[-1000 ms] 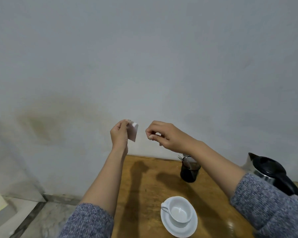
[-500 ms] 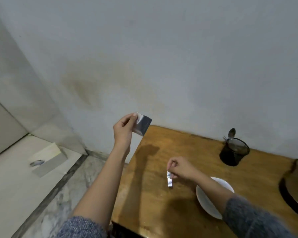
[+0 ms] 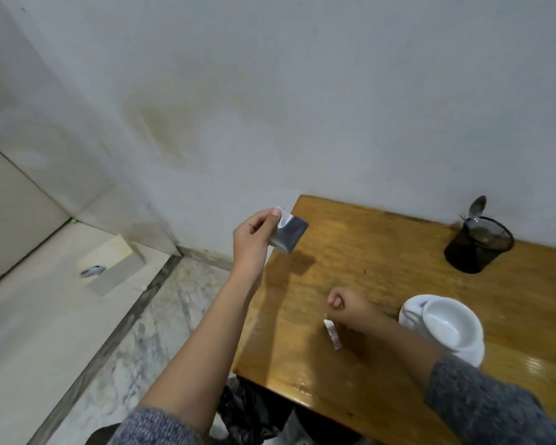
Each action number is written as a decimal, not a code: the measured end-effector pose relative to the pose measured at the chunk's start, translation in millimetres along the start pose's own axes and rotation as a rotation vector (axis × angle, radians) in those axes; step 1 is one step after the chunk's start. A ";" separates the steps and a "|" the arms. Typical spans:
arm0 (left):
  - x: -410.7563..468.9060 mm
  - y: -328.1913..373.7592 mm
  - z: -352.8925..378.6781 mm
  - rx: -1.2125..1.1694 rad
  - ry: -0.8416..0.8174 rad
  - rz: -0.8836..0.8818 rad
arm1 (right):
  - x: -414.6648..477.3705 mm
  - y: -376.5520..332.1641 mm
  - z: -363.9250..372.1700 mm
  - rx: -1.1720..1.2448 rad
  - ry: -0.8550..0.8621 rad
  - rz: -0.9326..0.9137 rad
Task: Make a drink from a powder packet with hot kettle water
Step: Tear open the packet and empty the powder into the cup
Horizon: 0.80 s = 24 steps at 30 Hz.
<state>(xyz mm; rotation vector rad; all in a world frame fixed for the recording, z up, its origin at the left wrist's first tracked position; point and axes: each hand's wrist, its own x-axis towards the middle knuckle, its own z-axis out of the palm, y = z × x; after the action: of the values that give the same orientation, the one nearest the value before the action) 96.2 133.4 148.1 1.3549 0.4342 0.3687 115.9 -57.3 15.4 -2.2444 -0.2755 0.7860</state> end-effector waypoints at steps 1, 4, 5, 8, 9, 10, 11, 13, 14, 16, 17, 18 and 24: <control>-1.1 0.7 10.1 -0.010 -0.028 -0.011 | -5.8 -5.0 -7.2 0.073 0.036 -0.043; -5.6 2.7 48.2 -0.025 -0.124 -0.016 | -31.2 -28.2 -37.3 0.347 0.084 -0.131; -8.1 2.7 62.9 -0.025 -0.162 -0.016 | -40.4 -35.2 -48.4 0.392 0.102 -0.167; -18.8 -0.1 110.1 -0.029 -0.252 -0.025 | -66.9 -44.8 -79.2 0.514 0.219 -0.264; -23.5 -1.8 125.8 -0.032 -0.278 -0.033 | -75.3 -44.6 -88.4 0.571 0.273 -0.279; -29.3 -3.4 140.9 -0.035 -0.308 -0.038 | -83.2 -42.4 -97.1 0.630 0.335 -0.283; -35.3 -5.5 155.1 -0.043 -0.343 -0.048 | -91.2 -38.6 -105.9 0.683 0.395 -0.283; -48.2 -9.5 180.2 -0.062 -0.416 -0.068 | -106.1 -24.5 -122.6 0.737 0.504 -0.260; -53.7 -12.0 190.6 -0.055 -0.446 -0.069 | -113.5 -15.5 -130.3 0.741 0.545 -0.242; -62.6 -17.9 208.3 -0.026 -0.496 -0.062 | -126.4 4.7 -144.3 0.772 0.605 -0.211; -66.4 -20.4 215.6 -0.016 -0.517 -0.061 | -132.4 14.2 -150.7 0.821 0.634 -0.192; -69.9 -23.0 222.0 -0.004 -0.536 -0.060 | -137.8 23.1 -156.4 0.890 0.664 -0.175; -83.1 -49.3 238.9 0.180 -0.701 -0.044 | -151.9 55.8 -170.5 1.390 0.639 -0.091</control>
<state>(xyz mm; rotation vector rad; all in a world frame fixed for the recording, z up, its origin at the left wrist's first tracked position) 144.4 -119.8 144.3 1.5453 -0.0908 -0.1950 98.2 -256.7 138.5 -1.0161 0.3880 0.0422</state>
